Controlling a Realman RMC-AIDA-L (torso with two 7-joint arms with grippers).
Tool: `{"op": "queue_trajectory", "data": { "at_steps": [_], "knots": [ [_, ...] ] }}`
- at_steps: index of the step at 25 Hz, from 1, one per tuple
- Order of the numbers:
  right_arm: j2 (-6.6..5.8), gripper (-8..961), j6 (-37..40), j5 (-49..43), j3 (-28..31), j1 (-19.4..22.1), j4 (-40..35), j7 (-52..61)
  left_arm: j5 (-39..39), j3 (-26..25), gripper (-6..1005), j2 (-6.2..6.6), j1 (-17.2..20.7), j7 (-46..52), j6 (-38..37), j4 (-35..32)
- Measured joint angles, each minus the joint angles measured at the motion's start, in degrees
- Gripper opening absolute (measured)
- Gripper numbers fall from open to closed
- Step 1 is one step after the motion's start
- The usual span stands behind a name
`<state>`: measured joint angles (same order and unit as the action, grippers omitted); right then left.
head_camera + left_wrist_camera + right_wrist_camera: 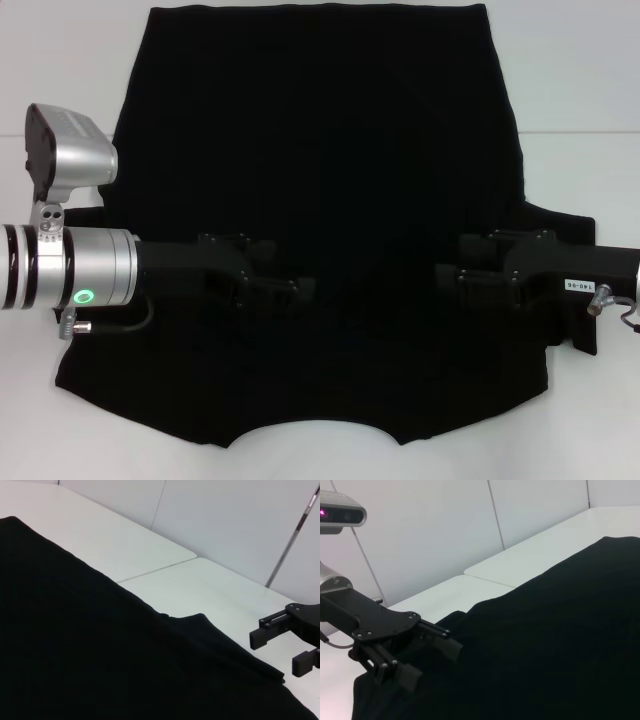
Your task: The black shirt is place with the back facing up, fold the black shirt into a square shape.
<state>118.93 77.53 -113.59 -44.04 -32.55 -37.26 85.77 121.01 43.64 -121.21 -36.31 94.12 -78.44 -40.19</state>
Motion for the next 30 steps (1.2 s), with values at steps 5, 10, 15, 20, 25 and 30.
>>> {"op": "queue_trajectory", "data": {
  "at_steps": [5, 10, 15, 20, 25, 30],
  "knots": [
    [0.01, 703, 0.01, -0.05, -0.02, 0.06, 0.02, 0.07, -0.18, -0.16, 917, -0.06, 0.04, 0.03, -0.33, -0.02],
    [0.04, 703, 0.0, -0.06, -0.03, 0.06, 0.05, 0.09, -0.2, -0.05, 900, -0.15, 0.19, 0.03, -0.33, -0.05],
    [0.07, 703, -0.01, -0.06, -0.1, 0.04, 0.08, 0.15, -0.37, -0.23, 883, -0.19, 0.32, 0.02, -0.33, -0.06],
    [0.02, 703, -2.12, 0.46, 2.79, -0.69, -1.23, 9.42, -0.85, -4.98, 866, 0.25, 0.34, 7.07, 0.83, -0.92],
    [-4.86, 703, -7.38, -0.09, 4.3, -4.61, -2.91, 35.04, 3.33, -12.24, 849, 4.27, 0.52, 32.61, -1.21, -4.36],
    [-10.59, 704, -8.04, -0.7, 4.18, -7.92, -3.66, 49.25, 13.63, -24.55, 832, 7.05, 0.92, 46.05, -9.6, -7.93]
  ]
}}
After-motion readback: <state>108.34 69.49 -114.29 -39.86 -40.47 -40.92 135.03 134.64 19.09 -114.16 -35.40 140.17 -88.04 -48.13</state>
